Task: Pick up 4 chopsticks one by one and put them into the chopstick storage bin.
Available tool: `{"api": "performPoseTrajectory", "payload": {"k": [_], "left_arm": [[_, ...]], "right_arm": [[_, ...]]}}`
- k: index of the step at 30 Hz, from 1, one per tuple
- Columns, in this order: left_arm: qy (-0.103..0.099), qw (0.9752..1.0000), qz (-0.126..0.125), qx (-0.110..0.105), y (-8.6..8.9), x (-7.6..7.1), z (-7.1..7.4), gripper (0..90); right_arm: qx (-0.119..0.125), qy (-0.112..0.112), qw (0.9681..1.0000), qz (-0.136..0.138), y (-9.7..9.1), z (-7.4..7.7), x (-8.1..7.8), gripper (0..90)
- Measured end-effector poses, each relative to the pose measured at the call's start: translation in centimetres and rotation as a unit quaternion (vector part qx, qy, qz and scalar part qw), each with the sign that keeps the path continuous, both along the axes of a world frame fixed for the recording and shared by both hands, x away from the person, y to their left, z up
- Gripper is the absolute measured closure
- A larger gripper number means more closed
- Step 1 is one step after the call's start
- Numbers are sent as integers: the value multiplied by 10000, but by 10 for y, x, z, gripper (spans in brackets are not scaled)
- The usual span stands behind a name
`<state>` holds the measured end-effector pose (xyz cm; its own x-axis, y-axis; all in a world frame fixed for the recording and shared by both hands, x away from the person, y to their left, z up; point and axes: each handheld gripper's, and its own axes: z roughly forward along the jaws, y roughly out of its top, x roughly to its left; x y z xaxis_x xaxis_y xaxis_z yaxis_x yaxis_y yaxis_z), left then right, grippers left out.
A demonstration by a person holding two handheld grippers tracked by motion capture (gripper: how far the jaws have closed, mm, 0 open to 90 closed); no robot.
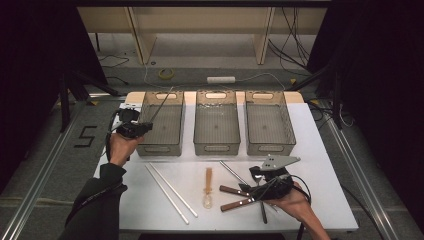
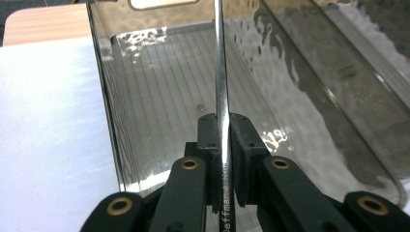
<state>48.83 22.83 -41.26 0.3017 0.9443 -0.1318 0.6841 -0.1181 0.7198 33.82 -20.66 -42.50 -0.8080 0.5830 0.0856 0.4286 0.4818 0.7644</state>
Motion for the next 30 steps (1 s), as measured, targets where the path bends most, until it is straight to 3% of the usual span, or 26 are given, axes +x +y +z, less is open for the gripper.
{"api": "performPoseTrajectory", "payload": {"k": [8,11,14,15,16,18,21,30], "left_arm": [[259,9994,231,-20,1,6,-6,822],[229,9995,219,34,2,4,-5,660],[200,9997,88,-62,2,-2,1,616],[231,9997,24,-111,2,-4,3,516],[244,9996,-22,-126,1,-7,4,516],[156,9997,-143,-139,-1,-16,7,430],[25,9989,-315,-340,-5,-29,8,362],[-330,9939,-883,-579,-16,-65,8,278]], "right_arm": [[26,-3,10000,-13,-2,1,0,336],[8,4,10000,-20,-2,1,0,336],[5,11,10000,-25,-3,1,1,336],[-44,43,10000,-37,-4,2,1,340],[-44,43,10000,-37,-4,2,1,340],[-72,95,9999,-53,-4,2,2,349],[-169,177,9997,-64,-5,2,4,374],[-820,471,9953,-189,5,-1,9,471]]}}
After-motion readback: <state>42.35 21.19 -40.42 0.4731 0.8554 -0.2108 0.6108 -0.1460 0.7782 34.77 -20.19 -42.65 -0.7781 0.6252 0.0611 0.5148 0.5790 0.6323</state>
